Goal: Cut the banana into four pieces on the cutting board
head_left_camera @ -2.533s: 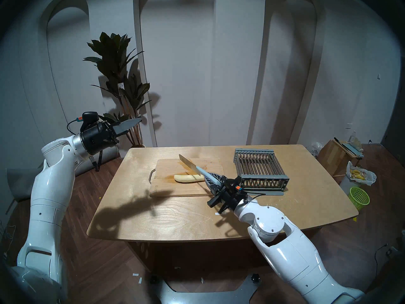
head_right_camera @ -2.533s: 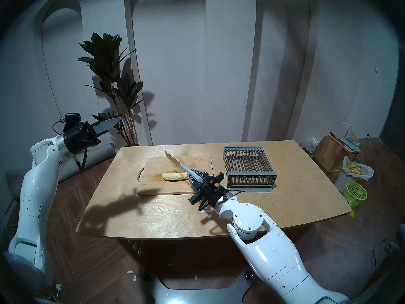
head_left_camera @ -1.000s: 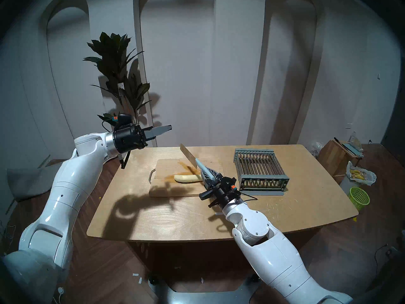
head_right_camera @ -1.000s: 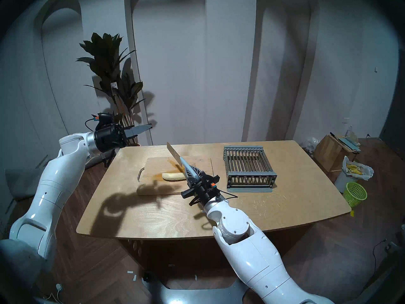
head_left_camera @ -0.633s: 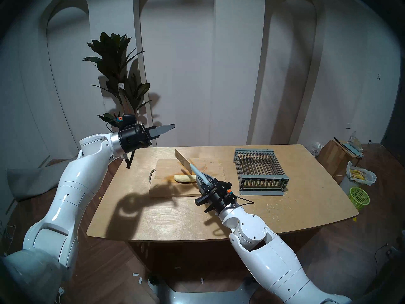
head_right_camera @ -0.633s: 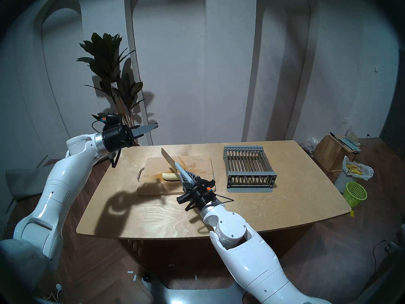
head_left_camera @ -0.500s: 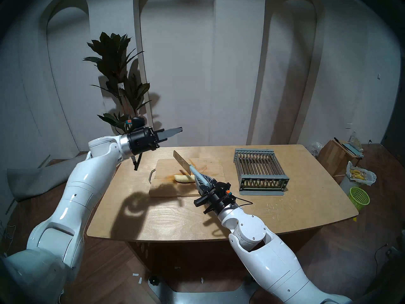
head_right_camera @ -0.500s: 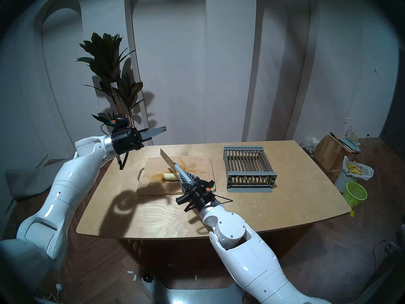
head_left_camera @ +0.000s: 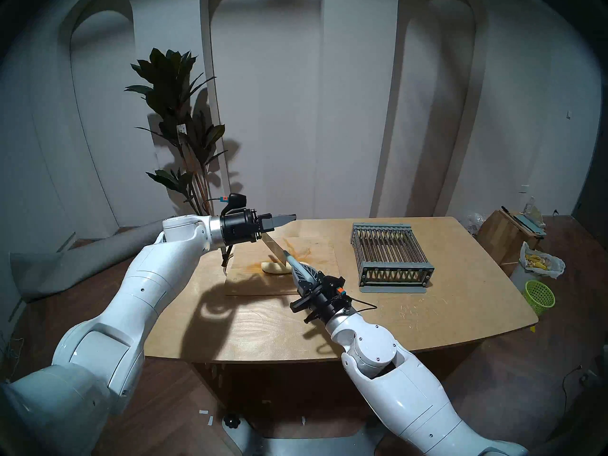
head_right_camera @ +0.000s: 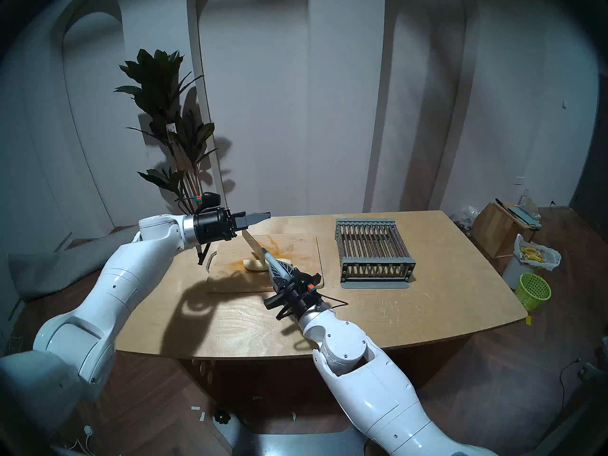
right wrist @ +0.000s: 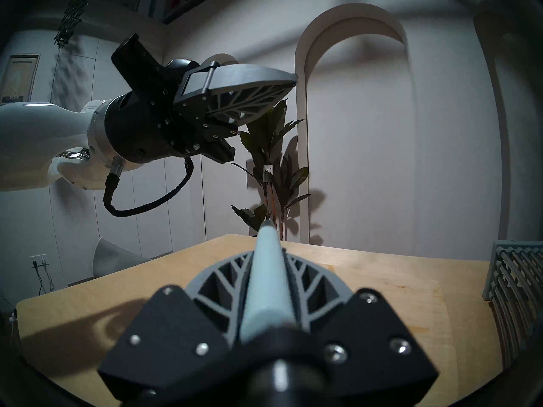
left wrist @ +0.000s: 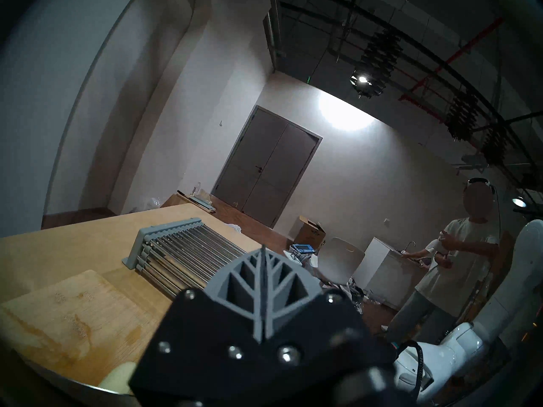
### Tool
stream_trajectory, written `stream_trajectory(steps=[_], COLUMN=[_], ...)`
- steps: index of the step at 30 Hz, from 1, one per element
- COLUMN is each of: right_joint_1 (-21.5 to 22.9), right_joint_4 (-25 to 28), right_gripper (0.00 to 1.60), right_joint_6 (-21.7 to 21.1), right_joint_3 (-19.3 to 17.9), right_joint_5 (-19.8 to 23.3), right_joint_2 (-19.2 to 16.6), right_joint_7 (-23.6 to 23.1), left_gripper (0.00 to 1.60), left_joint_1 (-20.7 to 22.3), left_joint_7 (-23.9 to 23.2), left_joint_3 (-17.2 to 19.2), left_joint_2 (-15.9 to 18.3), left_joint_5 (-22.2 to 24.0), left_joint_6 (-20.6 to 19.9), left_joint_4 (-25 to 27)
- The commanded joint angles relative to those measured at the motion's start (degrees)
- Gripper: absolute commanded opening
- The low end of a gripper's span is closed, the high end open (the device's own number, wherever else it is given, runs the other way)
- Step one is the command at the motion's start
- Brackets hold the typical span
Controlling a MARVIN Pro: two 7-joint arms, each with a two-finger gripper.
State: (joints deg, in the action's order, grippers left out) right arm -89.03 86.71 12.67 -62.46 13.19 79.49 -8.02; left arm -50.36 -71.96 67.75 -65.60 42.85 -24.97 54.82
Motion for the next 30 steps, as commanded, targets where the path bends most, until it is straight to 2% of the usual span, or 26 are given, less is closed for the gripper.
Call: stream_trajectory(steps=[1, 7, 12, 16, 21, 30], right_joint_1=[1.43, 1.57, 1.81, 1.98, 2.38, 2.77], right_joint_4=[-0.22, -0.66, -1.01, -1.25, -1.86, -2.85], right_gripper=[0.0, 0.0, 0.0, 0.0, 0.0, 0.0], right_joint_6=[1.4, 1.51, 1.37, 1.2, 1.22, 1.48], right_joint_3=[-0.26, 0.09, 0.28, 0.38, 0.6, 0.79], right_joint_5=[0.17, 0.22, 0.13, 0.16, 0.23, 0.23], right_joint_2=[0.82, 0.78, 0.85, 0.87, 1.0, 1.13], right_joint_7=[-0.03, -0.1, -0.01, -0.04, -0.14, 0.05], left_gripper=[0.0, 0.0, 0.0, 0.0, 0.0, 0.0], left_joint_1=[3.55, 4.45, 5.82, 6.79, 7.62, 8.35], left_joint_7=[-3.55, -4.85, -2.51, -0.58, -0.22, -3.02], left_joint_3=[-0.68, -2.51, -2.19, -1.47, -0.68, -2.74], left_joint_2=[0.56, -0.59, -2.47, -3.32, -4.21, -4.21], left_joint_5=[-1.25, -3.44, -4.0, -4.55, -4.22, -5.98], left_joint_6=[2.93, 6.94, 9.36, 11.96, 12.52, 14.55], left_joint_4=[-3.27, -8.32, -12.38, -13.47, -15.06, -18.89])
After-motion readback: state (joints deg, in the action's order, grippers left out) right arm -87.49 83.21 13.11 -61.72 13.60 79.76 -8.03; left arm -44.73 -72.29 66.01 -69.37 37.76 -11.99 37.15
